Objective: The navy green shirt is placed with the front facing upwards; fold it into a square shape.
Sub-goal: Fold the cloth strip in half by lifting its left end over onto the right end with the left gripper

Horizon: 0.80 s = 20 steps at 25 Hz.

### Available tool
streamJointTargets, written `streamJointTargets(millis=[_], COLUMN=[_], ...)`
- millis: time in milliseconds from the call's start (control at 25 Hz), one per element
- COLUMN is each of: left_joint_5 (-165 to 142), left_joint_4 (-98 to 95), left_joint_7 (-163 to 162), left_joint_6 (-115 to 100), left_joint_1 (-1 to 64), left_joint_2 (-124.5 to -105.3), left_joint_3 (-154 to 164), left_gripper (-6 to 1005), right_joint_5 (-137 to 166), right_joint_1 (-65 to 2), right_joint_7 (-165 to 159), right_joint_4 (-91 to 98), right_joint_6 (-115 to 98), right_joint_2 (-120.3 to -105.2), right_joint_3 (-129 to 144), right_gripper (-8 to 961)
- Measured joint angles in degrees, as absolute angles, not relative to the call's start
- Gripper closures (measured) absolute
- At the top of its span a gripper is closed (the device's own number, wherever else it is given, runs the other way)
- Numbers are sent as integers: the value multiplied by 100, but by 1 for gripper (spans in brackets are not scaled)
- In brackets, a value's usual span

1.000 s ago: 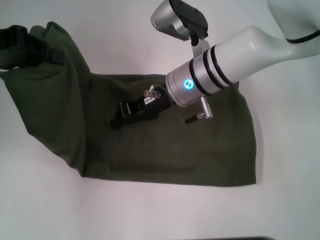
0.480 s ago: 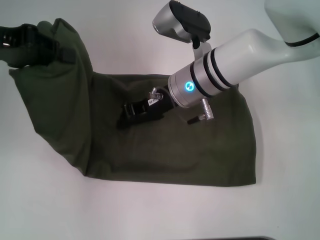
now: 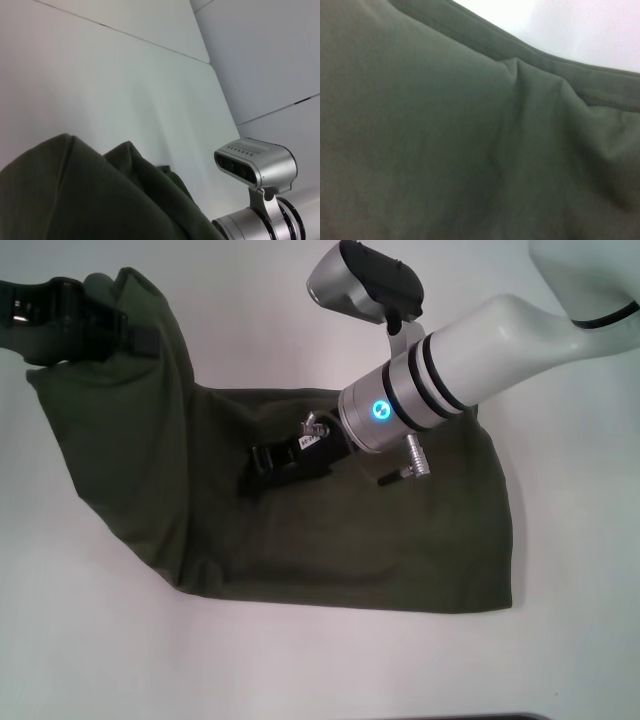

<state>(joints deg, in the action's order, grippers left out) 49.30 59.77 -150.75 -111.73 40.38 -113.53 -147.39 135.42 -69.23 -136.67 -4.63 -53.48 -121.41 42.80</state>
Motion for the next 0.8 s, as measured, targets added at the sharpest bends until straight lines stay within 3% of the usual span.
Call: streamJointTargets(millis=[160, 640, 800], left_joint_5=[4939, 4944, 5084], left_joint_4=[5977, 5963, 5969], left_joint_7=[-15073, -15137, -15189], left_joint_6=[-11195, -11301, -11351], left_joint_1=[4043, 4067, 4116], left_joint_2=[-11345, -11367, -11446], left_joint_3=[-14739, -14740, -14721], left_gripper=[947, 945, 946], right_joint_5=[13527, 13066, 13046], right_joint_1=[-6665, -4545, -4007], right_joint_7=[-13654, -13701, -13785], right_joint_4=[-52, 3059, 3655], right_joint_6=[-6046, -8255, -8664], right_joint_2=[-12063, -11946, -11823], right_joint_3=[4236, 4256, 4238], right_gripper=[935, 934, 933])
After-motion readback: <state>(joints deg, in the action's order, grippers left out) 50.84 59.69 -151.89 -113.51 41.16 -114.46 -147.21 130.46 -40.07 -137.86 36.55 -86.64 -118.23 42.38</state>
